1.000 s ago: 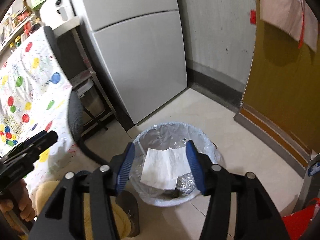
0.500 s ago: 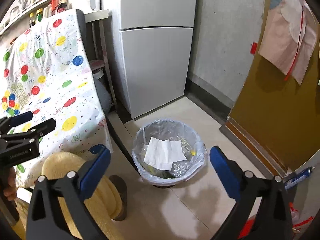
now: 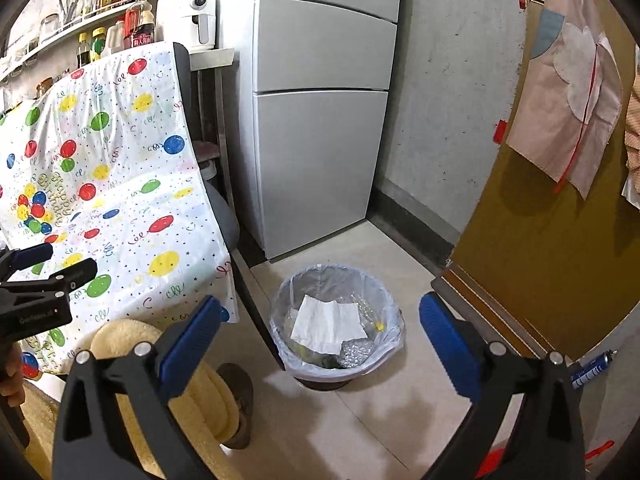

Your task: Collect trash

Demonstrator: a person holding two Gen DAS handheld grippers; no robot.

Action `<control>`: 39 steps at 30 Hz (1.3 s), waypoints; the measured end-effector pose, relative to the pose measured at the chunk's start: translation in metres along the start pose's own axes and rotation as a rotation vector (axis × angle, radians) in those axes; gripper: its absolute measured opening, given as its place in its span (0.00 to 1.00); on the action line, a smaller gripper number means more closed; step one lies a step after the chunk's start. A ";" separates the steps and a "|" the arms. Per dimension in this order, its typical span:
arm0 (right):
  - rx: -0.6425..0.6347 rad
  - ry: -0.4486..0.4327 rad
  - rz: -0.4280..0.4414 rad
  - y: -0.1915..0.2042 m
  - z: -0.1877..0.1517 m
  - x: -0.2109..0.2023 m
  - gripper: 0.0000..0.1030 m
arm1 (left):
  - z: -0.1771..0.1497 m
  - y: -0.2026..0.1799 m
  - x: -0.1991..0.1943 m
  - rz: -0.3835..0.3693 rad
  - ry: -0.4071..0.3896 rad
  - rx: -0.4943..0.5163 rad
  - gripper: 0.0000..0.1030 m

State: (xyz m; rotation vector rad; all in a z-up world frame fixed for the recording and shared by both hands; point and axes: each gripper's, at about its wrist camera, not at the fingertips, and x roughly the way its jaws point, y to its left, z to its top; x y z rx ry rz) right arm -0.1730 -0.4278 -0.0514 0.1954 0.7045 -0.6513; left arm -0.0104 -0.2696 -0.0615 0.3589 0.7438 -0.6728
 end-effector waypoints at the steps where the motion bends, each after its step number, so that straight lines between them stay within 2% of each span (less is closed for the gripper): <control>1: -0.003 -0.001 0.001 0.001 0.000 0.000 0.94 | 0.001 0.001 -0.002 -0.006 -0.002 -0.005 0.86; 39: -0.001 0.025 -0.013 -0.004 0.001 0.011 0.94 | 0.005 0.006 -0.010 -0.002 -0.013 -0.026 0.86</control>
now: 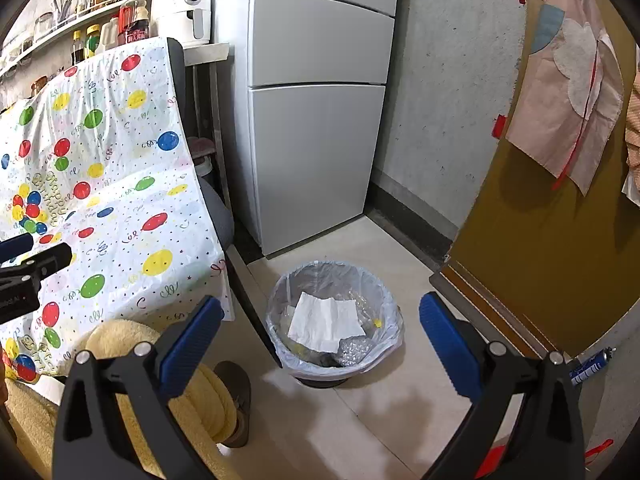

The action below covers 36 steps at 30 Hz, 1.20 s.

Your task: Collect trash

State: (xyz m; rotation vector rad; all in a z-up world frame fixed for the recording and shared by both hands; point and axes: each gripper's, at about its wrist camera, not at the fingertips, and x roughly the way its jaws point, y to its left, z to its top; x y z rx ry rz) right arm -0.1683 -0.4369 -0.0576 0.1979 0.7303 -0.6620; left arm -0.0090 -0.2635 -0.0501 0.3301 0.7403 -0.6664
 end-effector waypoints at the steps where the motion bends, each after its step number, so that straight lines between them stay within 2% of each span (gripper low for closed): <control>1: -0.001 0.000 0.000 0.001 0.000 0.000 0.94 | 0.000 0.000 0.000 0.001 0.001 -0.001 0.86; 36: 0.006 0.000 -0.007 0.003 -0.002 -0.002 0.94 | -0.002 0.002 -0.001 -0.003 0.003 -0.005 0.86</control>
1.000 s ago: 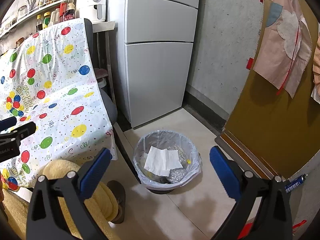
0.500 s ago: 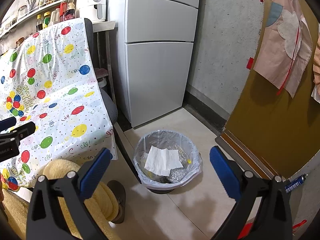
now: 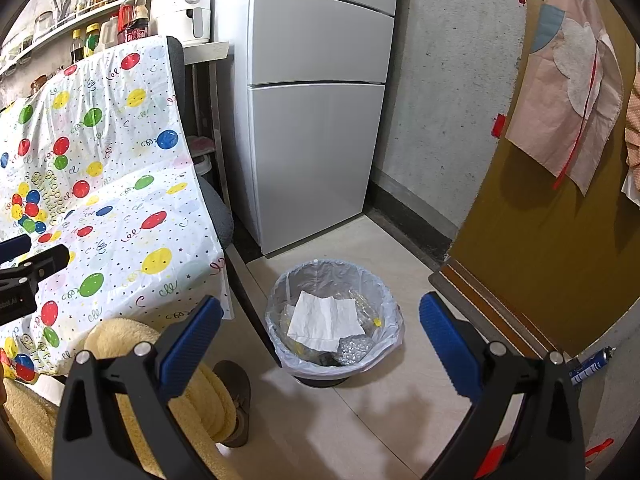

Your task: Collect trash

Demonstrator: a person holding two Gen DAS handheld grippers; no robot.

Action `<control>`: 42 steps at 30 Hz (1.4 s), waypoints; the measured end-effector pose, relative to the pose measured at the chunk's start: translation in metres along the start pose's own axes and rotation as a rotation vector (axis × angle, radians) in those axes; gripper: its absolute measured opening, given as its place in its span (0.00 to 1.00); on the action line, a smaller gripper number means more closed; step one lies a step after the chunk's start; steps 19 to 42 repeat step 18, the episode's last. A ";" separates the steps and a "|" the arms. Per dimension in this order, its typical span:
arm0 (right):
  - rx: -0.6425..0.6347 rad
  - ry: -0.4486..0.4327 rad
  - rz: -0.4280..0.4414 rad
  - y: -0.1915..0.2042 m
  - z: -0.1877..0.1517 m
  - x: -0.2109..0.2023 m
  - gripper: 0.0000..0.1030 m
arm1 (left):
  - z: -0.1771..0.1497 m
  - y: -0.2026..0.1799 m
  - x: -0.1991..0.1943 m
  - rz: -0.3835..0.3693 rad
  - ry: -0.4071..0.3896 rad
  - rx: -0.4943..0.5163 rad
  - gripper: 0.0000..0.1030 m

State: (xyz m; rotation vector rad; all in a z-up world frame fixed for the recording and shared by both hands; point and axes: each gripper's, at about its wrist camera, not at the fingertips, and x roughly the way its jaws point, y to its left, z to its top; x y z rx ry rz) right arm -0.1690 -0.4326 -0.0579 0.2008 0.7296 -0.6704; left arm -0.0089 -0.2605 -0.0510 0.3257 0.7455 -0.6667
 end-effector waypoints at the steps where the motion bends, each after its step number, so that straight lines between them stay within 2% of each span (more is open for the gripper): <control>1: 0.000 0.000 0.000 0.000 0.000 0.000 0.94 | 0.000 0.000 0.000 -0.001 0.000 0.001 0.86; 10: -0.007 0.003 -0.003 0.000 0.000 0.003 0.94 | -0.003 0.002 0.002 -0.006 -0.012 0.002 0.86; 18: -0.030 0.000 0.033 0.021 0.009 0.013 0.94 | -0.008 0.026 0.012 0.026 0.034 -0.043 0.86; 42: -0.030 0.000 0.033 0.021 0.009 0.013 0.94 | -0.008 0.026 0.012 0.026 0.034 -0.043 0.86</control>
